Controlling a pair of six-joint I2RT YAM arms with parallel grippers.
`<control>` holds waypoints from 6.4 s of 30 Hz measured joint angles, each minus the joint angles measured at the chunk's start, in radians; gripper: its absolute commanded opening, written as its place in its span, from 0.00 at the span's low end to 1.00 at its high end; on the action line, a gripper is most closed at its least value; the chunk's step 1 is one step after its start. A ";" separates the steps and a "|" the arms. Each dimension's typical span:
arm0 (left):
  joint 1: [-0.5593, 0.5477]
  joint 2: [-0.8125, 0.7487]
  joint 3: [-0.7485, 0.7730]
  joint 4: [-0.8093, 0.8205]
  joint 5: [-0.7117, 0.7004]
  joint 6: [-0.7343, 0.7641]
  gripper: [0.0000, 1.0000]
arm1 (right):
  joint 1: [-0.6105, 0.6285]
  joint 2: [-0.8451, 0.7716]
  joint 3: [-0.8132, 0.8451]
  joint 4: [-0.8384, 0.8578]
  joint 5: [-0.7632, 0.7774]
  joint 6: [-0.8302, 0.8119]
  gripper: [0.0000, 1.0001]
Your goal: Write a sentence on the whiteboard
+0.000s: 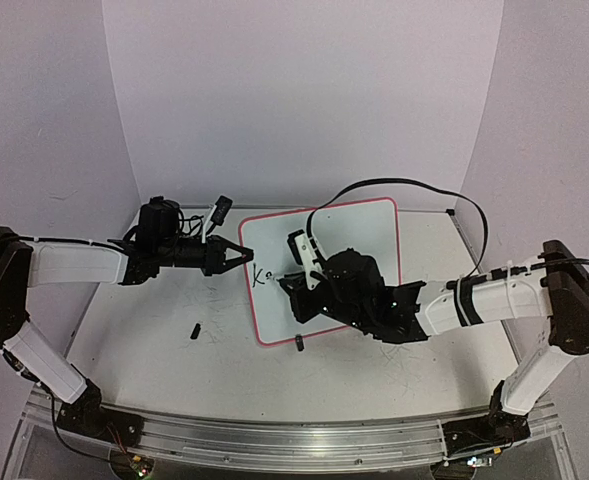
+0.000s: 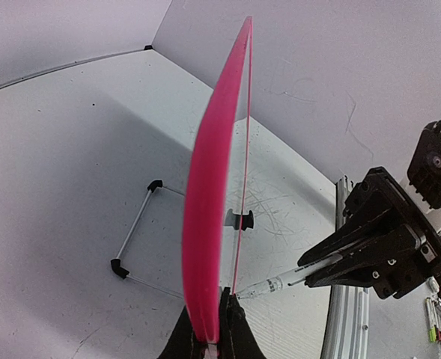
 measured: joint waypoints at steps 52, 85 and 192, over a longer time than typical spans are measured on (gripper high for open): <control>-0.003 -0.006 0.000 -0.002 0.000 0.002 0.00 | -0.023 -0.084 -0.115 0.103 -0.052 -0.039 0.00; -0.003 -0.006 0.000 -0.003 -0.001 0.002 0.00 | -0.021 -0.048 -0.090 0.067 0.010 -0.018 0.00; -0.002 -0.013 0.000 -0.019 -0.005 0.007 0.00 | -0.024 -0.102 -0.163 0.107 0.003 -0.004 0.00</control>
